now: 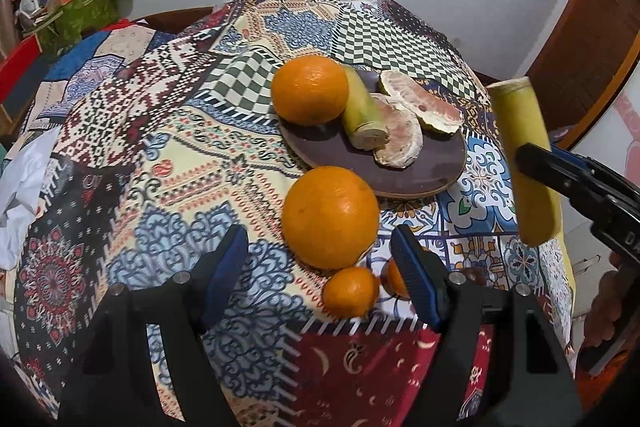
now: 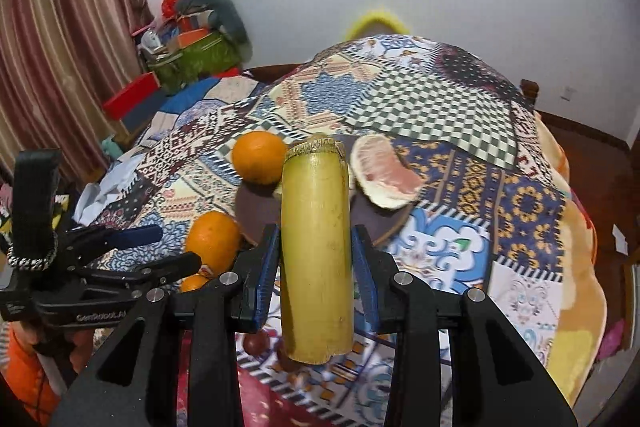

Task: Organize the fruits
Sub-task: 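Grasp the large orange with the left tool while the right tool lifts the corn cob, then carry the orange and the corn cob over the plate with both tools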

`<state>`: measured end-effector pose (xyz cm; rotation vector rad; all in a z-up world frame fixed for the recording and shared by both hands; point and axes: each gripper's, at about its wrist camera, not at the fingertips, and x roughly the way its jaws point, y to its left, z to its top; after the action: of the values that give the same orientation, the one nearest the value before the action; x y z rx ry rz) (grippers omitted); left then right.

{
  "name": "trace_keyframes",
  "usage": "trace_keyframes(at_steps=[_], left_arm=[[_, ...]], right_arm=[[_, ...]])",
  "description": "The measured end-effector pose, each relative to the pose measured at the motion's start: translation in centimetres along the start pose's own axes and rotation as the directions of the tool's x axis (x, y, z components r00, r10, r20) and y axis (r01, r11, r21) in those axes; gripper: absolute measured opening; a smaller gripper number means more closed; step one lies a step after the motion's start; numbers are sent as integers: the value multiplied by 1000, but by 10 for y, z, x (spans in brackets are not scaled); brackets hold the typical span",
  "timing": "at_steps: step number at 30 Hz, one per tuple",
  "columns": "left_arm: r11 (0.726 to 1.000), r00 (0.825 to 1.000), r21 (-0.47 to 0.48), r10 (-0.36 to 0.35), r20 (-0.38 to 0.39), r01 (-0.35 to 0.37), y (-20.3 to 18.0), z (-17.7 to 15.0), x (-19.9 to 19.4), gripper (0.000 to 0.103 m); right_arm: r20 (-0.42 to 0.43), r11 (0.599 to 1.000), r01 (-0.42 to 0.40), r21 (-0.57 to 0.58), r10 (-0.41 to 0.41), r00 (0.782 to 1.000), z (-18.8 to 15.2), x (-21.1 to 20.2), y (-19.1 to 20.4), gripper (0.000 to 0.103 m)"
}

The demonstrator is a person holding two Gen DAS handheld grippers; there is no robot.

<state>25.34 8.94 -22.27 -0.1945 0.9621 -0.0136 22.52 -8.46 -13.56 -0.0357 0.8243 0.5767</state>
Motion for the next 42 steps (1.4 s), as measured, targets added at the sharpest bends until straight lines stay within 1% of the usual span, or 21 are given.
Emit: trace_keyframes(at_steps=[9,15,16,17,19,24,31,37,42], left_arm=[[1000,999,3,21,-44,-21,-6,10,27,74],[1000,999,-3,22,-41,-22,-6,10,34,73],[1000,999,-1,22,-33,-22,-6,10,33,71],[1000,999,1,21,-28,-21,-6,9,32,65],[1000,999,4,30,-21,-30,-7,10,32,60],[1000,999,-21,20,-25,-21,-3,12,28,59],[999,998,-15,40,41,-40,-5,19,5,59],[1000,994,-2,24,107,-23,-11,33,-16,59],[1000,990,3,13,137,-14,-16,46,-21,59]], right_arm=[[-6,999,4,42,-4,1000,-10,-3,-19,33],[-16,998,-8,59,9,1000,-14,-1,-24,33],[-16,998,-8,59,9,1000,-15,-1,-24,33],[-16,998,-9,59,10,1000,-15,-1,-25,33],[-17,998,-12,60,13,1000,-15,-1,-24,33],[-15,998,-16,61,16,1000,-15,-1,-25,33],[12,999,-14,52,13,1000,-8,-6,-26,33],[45,999,-9,47,7,999,5,-11,-26,33],[73,999,-3,38,0,997,17,-11,-26,33]])
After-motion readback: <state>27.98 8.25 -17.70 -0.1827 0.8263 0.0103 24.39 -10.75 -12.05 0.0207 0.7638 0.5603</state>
